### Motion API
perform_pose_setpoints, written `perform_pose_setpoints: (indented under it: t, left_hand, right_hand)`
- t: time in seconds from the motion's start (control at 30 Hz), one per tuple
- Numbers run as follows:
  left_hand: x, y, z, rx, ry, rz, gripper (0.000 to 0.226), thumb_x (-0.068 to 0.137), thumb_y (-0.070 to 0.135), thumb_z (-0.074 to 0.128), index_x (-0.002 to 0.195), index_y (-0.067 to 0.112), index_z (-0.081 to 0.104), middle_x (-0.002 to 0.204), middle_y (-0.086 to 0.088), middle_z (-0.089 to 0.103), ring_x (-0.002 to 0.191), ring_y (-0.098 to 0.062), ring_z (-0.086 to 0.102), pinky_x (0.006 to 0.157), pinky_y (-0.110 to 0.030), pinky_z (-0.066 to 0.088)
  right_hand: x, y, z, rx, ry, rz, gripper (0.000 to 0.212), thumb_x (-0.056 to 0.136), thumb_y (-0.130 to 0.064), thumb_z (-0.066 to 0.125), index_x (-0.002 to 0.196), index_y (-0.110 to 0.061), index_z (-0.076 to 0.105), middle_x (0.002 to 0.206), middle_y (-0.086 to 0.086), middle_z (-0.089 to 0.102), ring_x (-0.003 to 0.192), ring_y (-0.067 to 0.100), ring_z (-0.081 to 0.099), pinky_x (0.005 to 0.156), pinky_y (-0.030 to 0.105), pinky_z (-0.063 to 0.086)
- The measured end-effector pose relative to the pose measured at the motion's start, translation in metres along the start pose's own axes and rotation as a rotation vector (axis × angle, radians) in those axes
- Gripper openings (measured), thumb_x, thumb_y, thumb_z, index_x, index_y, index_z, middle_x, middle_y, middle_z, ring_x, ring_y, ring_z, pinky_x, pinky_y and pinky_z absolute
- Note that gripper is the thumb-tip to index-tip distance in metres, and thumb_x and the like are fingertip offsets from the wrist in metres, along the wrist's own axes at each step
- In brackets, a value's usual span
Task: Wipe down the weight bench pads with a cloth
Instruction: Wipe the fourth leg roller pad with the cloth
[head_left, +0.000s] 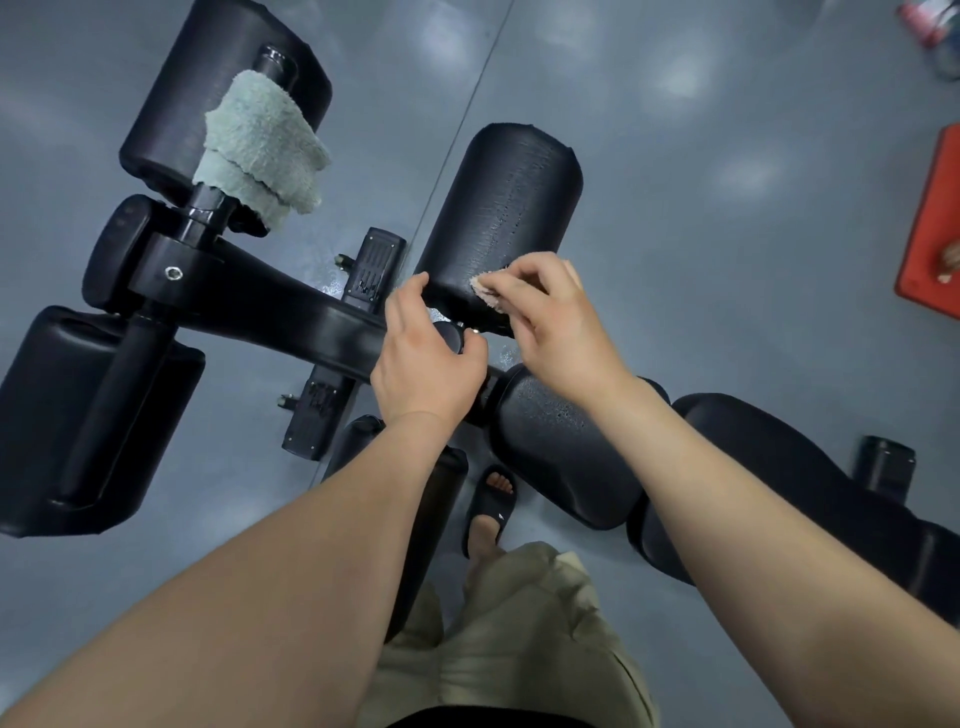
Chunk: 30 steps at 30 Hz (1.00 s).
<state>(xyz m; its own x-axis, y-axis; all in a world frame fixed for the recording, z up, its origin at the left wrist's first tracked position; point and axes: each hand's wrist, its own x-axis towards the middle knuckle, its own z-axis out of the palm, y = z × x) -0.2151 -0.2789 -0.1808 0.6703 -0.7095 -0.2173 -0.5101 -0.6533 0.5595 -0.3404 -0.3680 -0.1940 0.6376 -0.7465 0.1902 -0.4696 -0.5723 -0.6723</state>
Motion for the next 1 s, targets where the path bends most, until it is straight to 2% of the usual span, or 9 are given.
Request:
perform_pose_setpoints:
  t: [0.1,0.23,0.33,0.43,0.53,0.63,0.77,0.83,1.0]
  left_hand:
    - [0.000,0.000,0.000,0.015,-0.006,0.008,0.075,0.084,0.040,0.065,0.150,0.027,0.032,0.151,0.011,0.038,0.119,-0.021,0.059,0.086,-0.039,0.045]
    - [0.001,-0.001,0.001,0.019,-0.008,0.020,0.074,0.084,0.038,0.064,0.150,0.026,0.033,0.152,0.012,0.036,0.121,-0.019,0.057,0.083,-0.034,0.040]
    - [0.001,-0.001,0.001,0.024,0.000,0.029,0.073,0.084,0.036,0.064,0.149,0.025,0.034,0.151,0.012,0.037,0.122,-0.018,0.056,0.081,-0.033,0.038]
    - [0.002,-0.001,0.002,0.033,0.000,0.037,0.072,0.084,0.035,0.065,0.149,0.024,0.035,0.150,0.011,0.038,0.123,-0.018,0.055,0.081,-0.033,0.039]
    - [0.002,-0.001,0.002,0.044,-0.005,0.038,0.073,0.084,0.036,0.064,0.149,0.024,0.034,0.150,0.010,0.038,0.122,-0.018,0.056,0.082,-0.035,0.042]
    - [0.003,0.000,0.002,0.051,-0.007,0.042,0.072,0.084,0.037,0.064,0.149,0.024,0.034,0.150,0.010,0.037,0.120,-0.018,0.057,0.082,-0.036,0.044]
    - [0.003,0.000,0.003,0.059,-0.014,0.036,0.073,0.084,0.038,0.064,0.149,0.024,0.034,0.149,0.009,0.038,0.119,-0.018,0.057,0.081,-0.036,0.044]
    - [0.004,0.000,0.002,0.060,-0.014,0.034,0.073,0.084,0.038,0.064,0.149,0.024,0.034,0.150,0.009,0.038,0.120,-0.019,0.057,0.081,-0.036,0.044]
    - [0.005,0.000,0.003,0.071,-0.020,0.027,0.073,0.084,0.039,0.063,0.149,0.025,0.033,0.150,0.009,0.037,0.120,-0.020,0.057,0.083,-0.039,0.046]
  right_hand:
    - [0.018,0.011,-0.002,-0.035,0.082,0.054,0.031,0.096,-0.004,0.057,0.122,-0.014,0.071,0.107,0.010,0.054,0.099,0.025,0.050,0.089,0.017,0.040]
    - [0.053,0.029,-0.006,-0.033,0.185,0.178,0.024,0.099,-0.015,0.056,0.117,-0.016,0.072,0.103,0.008,0.053,0.096,0.028,0.054,0.088,0.028,0.046]
    - [0.074,0.037,-0.014,-0.046,0.201,0.315,0.025,0.097,-0.019,0.055,0.118,-0.021,0.069,0.109,0.004,0.056,0.103,0.027,0.055,0.092,0.023,0.042]
    - [0.093,0.042,-0.025,-0.040,0.163,0.471,0.020,0.094,-0.025,0.055,0.111,-0.017,0.063,0.110,0.006,0.058,0.099,0.023,0.057,0.082,0.027,0.041]
    - [0.110,0.040,-0.037,0.065,0.277,0.598,0.013,0.095,-0.030,0.055,0.096,-0.017,0.055,0.093,-0.001,0.059,0.084,0.013,0.053,0.075,0.027,0.041]
    - [0.118,0.038,-0.041,0.178,0.285,0.647,0.017,0.096,-0.039,0.055,0.096,-0.022,0.056,0.084,-0.007,0.061,0.081,0.009,0.058,0.082,0.028,0.049]
    - [0.103,0.041,-0.043,0.247,-0.029,0.511,0.045,0.089,-0.031,0.056,0.134,-0.033,0.054,0.122,-0.003,0.052,0.107,0.006,0.056,0.103,0.019,0.043]
    - [0.094,0.045,-0.044,0.182,-0.147,0.392,0.056,0.089,-0.023,0.060,0.143,-0.032,0.048,0.120,-0.001,0.042,0.106,0.003,0.050,0.101,0.010,0.037]
    - [0.097,0.054,-0.035,-0.063,0.024,0.224,0.025,0.086,-0.027,0.060,0.110,-0.020,0.066,0.119,0.005,0.044,0.110,0.025,0.045,0.097,0.027,0.039]
